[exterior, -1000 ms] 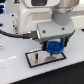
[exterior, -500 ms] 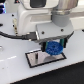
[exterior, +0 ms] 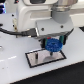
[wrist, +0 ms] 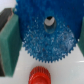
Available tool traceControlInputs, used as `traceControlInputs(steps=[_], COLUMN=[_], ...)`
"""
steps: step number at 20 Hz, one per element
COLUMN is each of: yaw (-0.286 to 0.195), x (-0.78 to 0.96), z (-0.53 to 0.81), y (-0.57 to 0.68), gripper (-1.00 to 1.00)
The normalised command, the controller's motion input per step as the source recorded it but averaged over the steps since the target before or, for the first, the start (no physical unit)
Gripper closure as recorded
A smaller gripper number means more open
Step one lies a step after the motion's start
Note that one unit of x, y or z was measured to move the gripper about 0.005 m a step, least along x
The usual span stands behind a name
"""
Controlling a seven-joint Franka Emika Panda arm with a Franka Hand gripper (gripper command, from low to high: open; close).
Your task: Insert the blue gear onto the right peg, followed by the red gear
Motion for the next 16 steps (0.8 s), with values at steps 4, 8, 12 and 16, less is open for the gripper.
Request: traceControlInputs(steps=[4,8,12,16], yaw=[0.0,0.0,0.0,0.0], x=[0.22,0.25,0.19,0.1], z=[-0.12,-0.17,-0.14,-0.03], y=[-0.06,-0.03,-0.01,0.04], gripper=[1.0,1.0,1.0,1.0])
